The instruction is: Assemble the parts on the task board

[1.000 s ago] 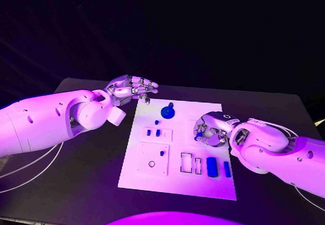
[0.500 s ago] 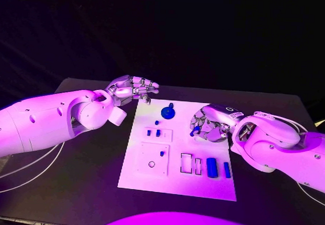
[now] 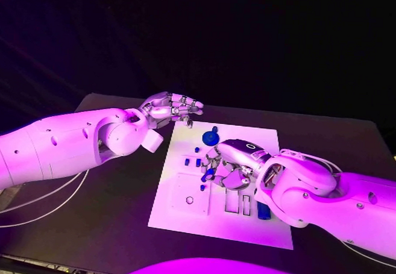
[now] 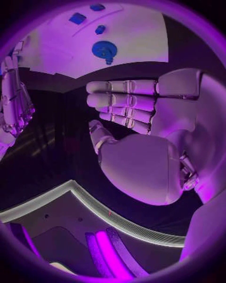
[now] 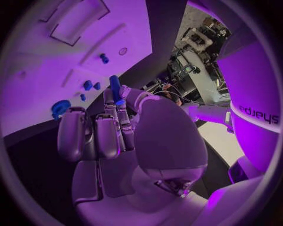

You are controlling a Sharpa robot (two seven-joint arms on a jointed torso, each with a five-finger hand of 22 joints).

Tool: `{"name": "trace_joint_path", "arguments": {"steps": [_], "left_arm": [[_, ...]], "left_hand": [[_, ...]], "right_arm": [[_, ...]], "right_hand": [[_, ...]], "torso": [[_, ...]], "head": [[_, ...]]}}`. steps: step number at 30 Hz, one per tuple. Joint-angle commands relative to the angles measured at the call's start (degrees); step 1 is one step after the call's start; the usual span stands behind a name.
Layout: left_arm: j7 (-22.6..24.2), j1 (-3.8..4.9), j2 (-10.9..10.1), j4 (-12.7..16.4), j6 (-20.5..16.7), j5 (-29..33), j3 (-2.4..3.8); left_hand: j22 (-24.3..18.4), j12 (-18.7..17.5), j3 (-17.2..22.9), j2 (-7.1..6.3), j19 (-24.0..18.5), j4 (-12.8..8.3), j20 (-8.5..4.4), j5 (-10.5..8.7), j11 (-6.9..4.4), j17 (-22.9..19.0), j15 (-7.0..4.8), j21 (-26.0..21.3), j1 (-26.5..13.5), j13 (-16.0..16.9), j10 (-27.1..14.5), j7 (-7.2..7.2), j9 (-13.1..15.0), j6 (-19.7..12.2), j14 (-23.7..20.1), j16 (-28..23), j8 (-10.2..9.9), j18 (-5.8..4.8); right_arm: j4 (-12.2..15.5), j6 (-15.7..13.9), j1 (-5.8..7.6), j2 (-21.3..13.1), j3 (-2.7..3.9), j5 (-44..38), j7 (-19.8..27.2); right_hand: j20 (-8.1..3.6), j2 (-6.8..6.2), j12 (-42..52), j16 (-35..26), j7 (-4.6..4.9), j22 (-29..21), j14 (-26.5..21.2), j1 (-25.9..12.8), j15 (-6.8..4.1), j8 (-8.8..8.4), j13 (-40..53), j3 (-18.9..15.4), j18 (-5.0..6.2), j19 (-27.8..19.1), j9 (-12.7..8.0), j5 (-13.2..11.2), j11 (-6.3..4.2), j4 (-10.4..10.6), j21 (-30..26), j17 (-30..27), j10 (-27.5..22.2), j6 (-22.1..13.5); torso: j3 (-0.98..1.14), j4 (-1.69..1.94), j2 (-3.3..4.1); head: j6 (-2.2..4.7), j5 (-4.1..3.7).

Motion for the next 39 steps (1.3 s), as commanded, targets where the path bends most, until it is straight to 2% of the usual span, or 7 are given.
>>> {"name": "trace_joint_path", "arguments": {"steps": [1,9,13,22,25,39], "left_arm": [[0.39,0.03,0.23,0.04,1.22,0.14,0.03],[0.33,0.03,0.58,0.01,1.32,0.11,0.03],[0.30,0.03,0.65,0.01,1.34,0.03,0.03],[0.21,0.03,0.66,0.08,1.44,-0.10,0.03],[0.20,0.03,0.65,0.09,1.47,-0.12,0.03],[0.11,0.04,0.43,0.15,1.49,-0.18,0.03]], "left_hand": [[-0.05,0.21,0.08,0.01,0.21,-0.28,0.20,0.02,-0.12,-0.08,0.17,-0.35,0.39,0.09,-0.36,0.32,-0.03,-0.18,-0.42,-0.37,0.30,0.41],[-0.07,0.36,0.03,0.08,0.27,-0.39,0.17,-0.02,-0.08,-0.11,0.19,-0.37,0.50,0.11,-0.47,0.36,-0.03,-0.26,-0.45,-0.40,0.43,0.39],[-0.07,0.36,0.03,0.08,0.27,-0.39,0.17,-0.02,-0.08,-0.11,0.19,-0.37,0.50,0.11,-0.47,0.36,-0.03,-0.26,-0.45,-0.40,0.43,0.39],[-0.07,0.36,0.03,0.08,0.27,-0.39,0.17,-0.02,-0.08,-0.11,0.19,-0.37,0.50,0.11,-0.47,0.36,-0.03,-0.26,-0.45,-0.40,0.43,0.39],[-0.07,0.36,0.03,0.08,0.27,-0.39,0.17,-0.02,-0.08,-0.11,0.19,-0.37,0.50,0.11,-0.47,0.36,-0.03,-0.26,-0.45,-0.40,0.43,0.39],[-0.07,0.36,0.03,0.08,0.27,-0.39,0.17,-0.02,-0.08,-0.11,0.19,-0.37,0.50,0.11,-0.47,0.36,-0.03,-0.26,-0.45,-0.40,0.43,0.39]], "right_arm": [[-0.21,-0.73,-0.90,1.41,-0.07,-3.06,2.17],[-1.69,-0.23,-3.59,4.19,-0.41,-4.05,2.55],[-2.32,0.01,-4.39,4.91,-0.63,-4.27,2.71],[-4.05,0.98,-5.13,6.47,-1.01,-6.97,2.75],[-4.67,1.48,-5.34,6.87,-1.14,-7.84,2.57],[-6.29,3.99,-5.89,7.90,-1.38,-9.29,1.64]], "right_hand": [[-0.11,1.12,-0.22,0.23,0.37,10.62,1.25,0.87,-0.27,0.24,0.03,0.89,-1.01,0.24,0.16,0.30,-2.46,-1.29,-0.13,-0.07,2.80,-0.15],[-0.09,1.11,-0.33,0.16,0.42,10.54,1.22,0.86,-0.24,0.26,0.05,0.96,-0.95,0.13,0.21,0.36,-2.42,-1.42,-0.45,-0.23,2.77,-0.21],[-0.09,1.13,-0.38,0.16,0.46,10.52,1.22,0.84,-0.23,0.25,0.06,0.99,-0.94,0.09,0.23,0.40,-2.39,-1.46,-0.55,-0.25,2.75,-0.25],[-0.06,1.10,-0.51,0.19,0.53,10.54,1.22,0.69,-0.17,0.25,0.09,1.01,-0.96,0.11,0.30,0.47,-2.32,-1.52,-0.46,-0.20,2.72,-0.34],[-0.05,1.11,-0.52,0.17,0.53,10.52,1.22,0.67,-0.17,0.26,0.09,1.01,-0.94,0.09,0.30,0.48,-2.32,-1.53,-0.53,-0.24,2.73,-0.34],[-0.03,1.07,-0.59,0.15,0.55,10.49,1.20,0.61,-0.14,0.27,0.13,1.04,-0.92,0.04,0.36,0.59,-2.30,-1.63,-0.64,-0.29,2.75,-0.37]], "torso": [[0.02,0.01,0.10],[0.03,-0.13,0.08],[0.08,-0.06,0.09],[0.08,-0.06,0.08],[0.02,-0.03,0.08],[0.00,-0.01,0.06]], "head": [[-0.30,1.12],[-0.70,2.43],[-0.81,3.00],[-1.09,3.40],[-1.17,3.50],[-1.75,3.81]]}}
